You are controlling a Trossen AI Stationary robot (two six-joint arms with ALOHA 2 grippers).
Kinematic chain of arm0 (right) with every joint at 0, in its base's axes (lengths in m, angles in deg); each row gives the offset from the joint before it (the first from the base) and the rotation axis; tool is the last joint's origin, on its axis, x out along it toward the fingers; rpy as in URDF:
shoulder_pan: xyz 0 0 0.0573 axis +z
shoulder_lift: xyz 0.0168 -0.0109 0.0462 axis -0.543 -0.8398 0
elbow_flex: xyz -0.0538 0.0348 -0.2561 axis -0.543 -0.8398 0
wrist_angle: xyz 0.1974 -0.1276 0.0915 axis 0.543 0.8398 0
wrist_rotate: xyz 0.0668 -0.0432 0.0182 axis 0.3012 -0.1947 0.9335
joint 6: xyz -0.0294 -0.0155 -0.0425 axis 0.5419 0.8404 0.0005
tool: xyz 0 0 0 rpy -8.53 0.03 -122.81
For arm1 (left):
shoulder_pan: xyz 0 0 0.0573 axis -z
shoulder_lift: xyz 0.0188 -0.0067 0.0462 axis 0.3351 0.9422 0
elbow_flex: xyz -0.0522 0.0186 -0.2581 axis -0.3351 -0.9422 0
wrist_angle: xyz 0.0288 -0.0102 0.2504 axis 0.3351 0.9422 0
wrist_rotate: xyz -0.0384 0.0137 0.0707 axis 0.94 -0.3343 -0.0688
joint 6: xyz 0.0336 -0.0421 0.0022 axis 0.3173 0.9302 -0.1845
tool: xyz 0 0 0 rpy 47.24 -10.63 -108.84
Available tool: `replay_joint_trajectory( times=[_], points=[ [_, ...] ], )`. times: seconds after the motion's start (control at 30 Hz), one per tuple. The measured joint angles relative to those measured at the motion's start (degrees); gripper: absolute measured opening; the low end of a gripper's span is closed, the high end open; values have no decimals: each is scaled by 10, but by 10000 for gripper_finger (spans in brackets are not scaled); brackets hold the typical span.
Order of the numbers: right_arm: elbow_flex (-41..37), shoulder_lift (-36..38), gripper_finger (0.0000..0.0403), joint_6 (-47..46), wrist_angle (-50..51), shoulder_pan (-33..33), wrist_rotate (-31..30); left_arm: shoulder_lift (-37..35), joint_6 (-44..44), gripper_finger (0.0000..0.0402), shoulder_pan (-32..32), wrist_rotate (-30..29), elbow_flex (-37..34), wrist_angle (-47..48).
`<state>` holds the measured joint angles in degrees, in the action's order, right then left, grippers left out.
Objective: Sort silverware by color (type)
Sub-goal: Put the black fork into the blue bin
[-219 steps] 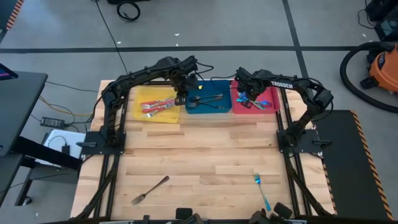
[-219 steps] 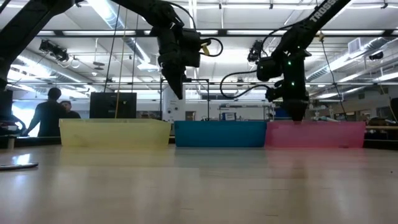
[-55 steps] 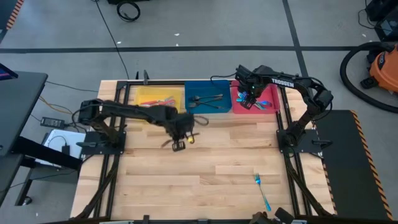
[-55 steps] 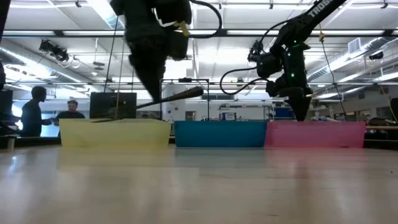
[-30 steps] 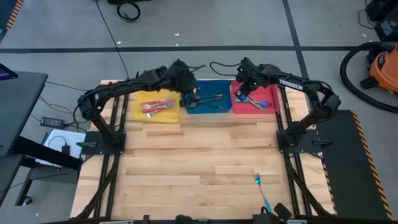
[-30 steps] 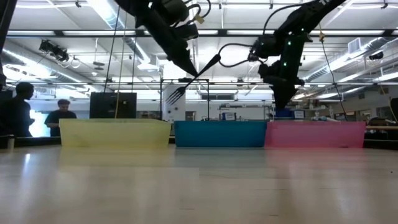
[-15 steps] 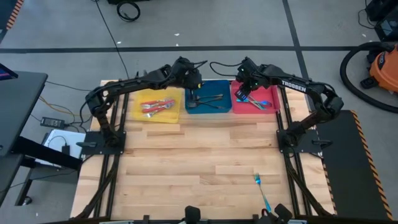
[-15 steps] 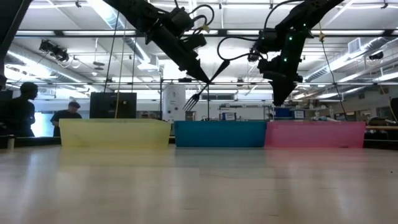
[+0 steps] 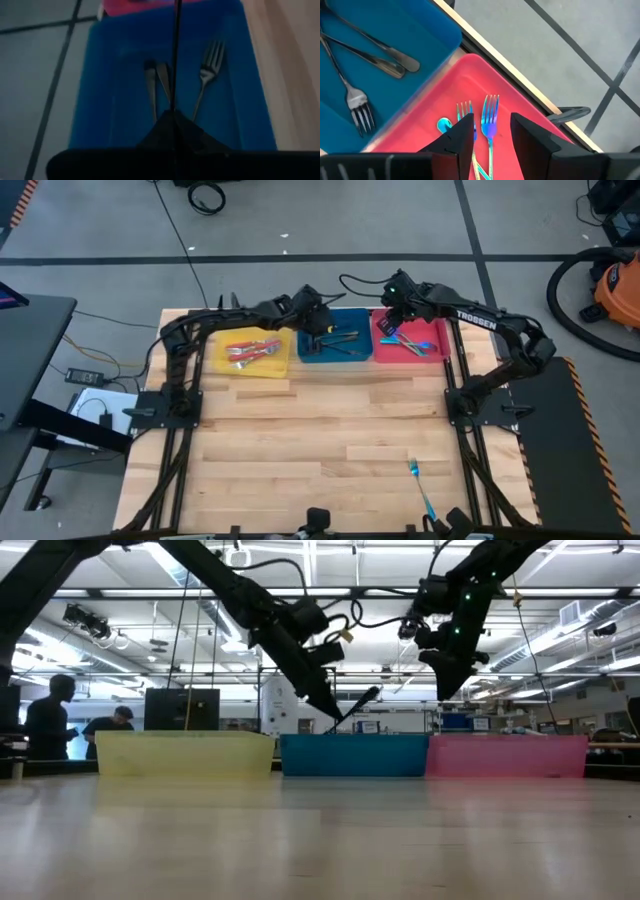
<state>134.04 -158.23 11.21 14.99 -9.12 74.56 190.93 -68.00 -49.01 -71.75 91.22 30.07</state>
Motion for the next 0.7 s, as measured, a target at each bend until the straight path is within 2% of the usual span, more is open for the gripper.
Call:
replay_joint_trajectory(
  times=[0.7],
  points=[
    [0, 3, 136, -4, -2, 28, 2, 59, 1, 0, 1, 3, 0, -5]
  ],
)
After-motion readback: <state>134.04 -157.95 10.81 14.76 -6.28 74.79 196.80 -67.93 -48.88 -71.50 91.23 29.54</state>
